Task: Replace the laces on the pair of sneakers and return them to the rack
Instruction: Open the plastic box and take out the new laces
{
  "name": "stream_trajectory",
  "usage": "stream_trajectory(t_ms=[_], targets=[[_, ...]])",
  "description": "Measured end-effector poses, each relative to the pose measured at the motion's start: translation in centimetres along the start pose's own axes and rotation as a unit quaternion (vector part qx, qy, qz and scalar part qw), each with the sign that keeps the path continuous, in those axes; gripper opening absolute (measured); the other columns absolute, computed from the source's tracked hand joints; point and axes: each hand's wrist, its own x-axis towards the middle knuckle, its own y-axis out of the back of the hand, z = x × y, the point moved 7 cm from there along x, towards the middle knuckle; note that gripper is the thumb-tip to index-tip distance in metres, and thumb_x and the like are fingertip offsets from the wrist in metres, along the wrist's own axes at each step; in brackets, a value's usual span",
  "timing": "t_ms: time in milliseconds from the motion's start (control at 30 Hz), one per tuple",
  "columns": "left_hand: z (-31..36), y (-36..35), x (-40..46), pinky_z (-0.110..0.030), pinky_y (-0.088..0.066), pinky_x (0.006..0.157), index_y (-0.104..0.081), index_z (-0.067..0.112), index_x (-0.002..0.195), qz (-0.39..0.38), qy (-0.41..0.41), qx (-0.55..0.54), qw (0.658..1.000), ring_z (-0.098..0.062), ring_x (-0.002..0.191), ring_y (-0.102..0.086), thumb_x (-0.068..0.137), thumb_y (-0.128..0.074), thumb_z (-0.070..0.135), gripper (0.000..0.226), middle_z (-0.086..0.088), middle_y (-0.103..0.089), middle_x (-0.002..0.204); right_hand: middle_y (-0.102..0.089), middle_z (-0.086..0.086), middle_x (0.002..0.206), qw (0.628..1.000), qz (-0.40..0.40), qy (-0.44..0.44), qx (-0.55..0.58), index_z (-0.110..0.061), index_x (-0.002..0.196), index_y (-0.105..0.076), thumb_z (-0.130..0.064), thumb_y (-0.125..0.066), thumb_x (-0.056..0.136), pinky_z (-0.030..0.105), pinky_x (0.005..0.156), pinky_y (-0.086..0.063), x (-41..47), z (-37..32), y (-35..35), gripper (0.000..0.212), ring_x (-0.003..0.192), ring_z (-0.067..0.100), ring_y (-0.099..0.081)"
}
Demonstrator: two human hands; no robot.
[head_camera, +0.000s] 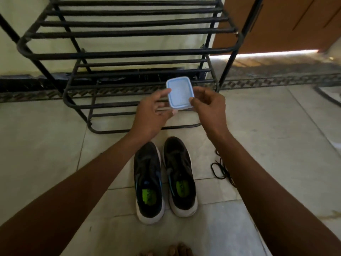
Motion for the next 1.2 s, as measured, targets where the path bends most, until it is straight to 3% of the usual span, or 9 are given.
stream_trajectory(t_ms=[67, 200, 367, 533, 767, 900, 967, 1033, 1200], targets=[[-0.2, -0.7, 2.5, -0.041, -0.061, 0.093, -0.060, 0.011, 0.139, -0.008, -0.008, 0.019, 1.000, -0.020, 0.114, -0.069, 0.080, -0.084, 0.001, 0.065, -0.006, -0.063, 0.136, -0.076, 0.001, 0.108, 1.000, -0.018, 0.005, -0.007, -0.011, 0.122, -0.072, -0.021, -0.067, 0.080, 0.044, 0.085, -0.062, 1.8, 0.0, 0.3, 0.043, 0.095, 0.014, -0.073], [-0.3, -2.3, 6.8, -0.034, -0.060, 0.093, -0.056, 0.010, 0.142, -0.013, -0.055, 0.083, 0.995, -0.018, 0.117, -0.066, 0.081, -0.083, 0.004, 0.067, -0.010, -0.063, 0.136, -0.073, 0.001, 0.113, 0.998, -0.033, 0.051, -0.025, -0.006, 0.129, -0.067, -0.010, -0.067, 0.093, 0.029, 0.087, -0.061, 5.0, -0.3, 0.6, 0.036, 0.101, 0.005, -0.070], [-1.3, -3.7, 11.3, -0.027, -0.058, 0.094, -0.054, 0.011, 0.144, -0.025, -0.063, 0.100, 0.993, -0.015, 0.118, -0.063, 0.085, -0.080, 0.002, 0.064, -0.010, -0.058, 0.142, -0.073, 0.007, 0.118, 0.995, -0.008, 0.076, -0.063, -0.004, 0.129, -0.067, -0.014, -0.068, 0.095, 0.030, 0.088, -0.061, 8.6, 0.9, 0.2, 0.035, 0.105, 0.010, -0.070], [-2.0, -4.5, 13.4, -0.004, -0.050, 0.083, -0.054, 0.011, 0.145, -0.048, -0.081, 0.145, 0.985, -0.013, 0.119, -0.061, 0.090, -0.077, 0.006, 0.060, -0.010, -0.058, 0.143, -0.073, 0.007, 0.118, 0.994, 0.011, 0.071, -0.081, -0.003, 0.128, -0.068, -0.011, -0.067, 0.096, 0.017, 0.085, -0.057, 10.9, 2.3, -0.3, 0.033, 0.104, 0.010, -0.069], [-2.4, -5.0, 14.2, 0.004, -0.044, 0.076, -0.052, 0.015, 0.148, -0.042, -0.101, 0.200, 0.974, -0.009, 0.109, -0.060, 0.095, -0.072, 0.014, 0.057, -0.011, -0.058, 0.143, -0.073, 0.005, 0.118, 0.991, 0.017, 0.066, -0.115, -0.007, 0.129, -0.068, -0.019, -0.065, 0.098, 0.023, 0.089, -0.058, 12.1, 2.7, -0.5, 0.033, 0.104, 0.007, -0.068], [-2.0, -5.0, 13.5, 0.000, -0.045, 0.086, -0.038, 0.019, 0.156, -0.055, -0.119, 0.211, 0.969, -0.010, 0.116, -0.061, 0.095, -0.073, 0.016, 0.071, -0.007, -0.058, 0.143, -0.073, -0.001, 0.110, 0.991, 0.021, 0.064, -0.118, -0.011, 0.127, -0.068, -0.015, -0.051, 0.101, 0.021, 0.084, -0.057, 11.1, 2.4, 0.1, 0.031, 0.099, 0.004, -0.067], [-1.8, -4.7, 12.5, -0.015, -0.050, 0.097, -0.035, 0.019, 0.156, -0.037, -0.120, 0.213, 0.969, -0.012, 0.123, -0.058, 0.095, -0.072, 0.017, 0.072, -0.006, -0.058, 0.143, -0.072, -0.004, 0.105, 0.993, 0.051, 0.057, -0.095, -0.011, 0.125, -0.067, -0.014, -0.051, 0.101, 0.013, 0.081, -0.053, 9.9, 2.2, 1.0, 0.029, 0.096, 0.003, -0.067], [-1.4, -3.7, 10.9, -0.031, -0.050, 0.103, -0.042, 0.017, 0.151, 0.023, -0.128, 0.218, 0.967, -0.015, 0.127, -0.055, 0.095, -0.070, 0.017, 0.063, -0.006, -0.058, 0.142, -0.071, -0.005, 0.099, 0.992, 0.099, 0.059, -0.059, -0.013, 0.120, -0.066, -0.016, -0.058, 0.098, 0.013, 0.080, -0.052, 8.1, 1.9, 2.1, 0.023, 0.093, 0.002, -0.066], [0.4, 0.3, 3.6, -0.036, -0.053, 0.098, -0.060, 0.001, 0.126, 0.160, -0.227, 0.161, 0.947, -0.017, 0.115, -0.063, 0.100, -0.062, 0.009, 0.027, -0.009, -0.066, 0.122, -0.067, 0.003, 0.098, 0.982, 0.157, 0.109, -0.009, -0.011, 0.105, -0.066, -0.008, -0.061, 0.093, 0.020, 0.079, -0.051, 2.3, 1.8, 2.1, 0.014, 0.091, 0.013, -0.063]])
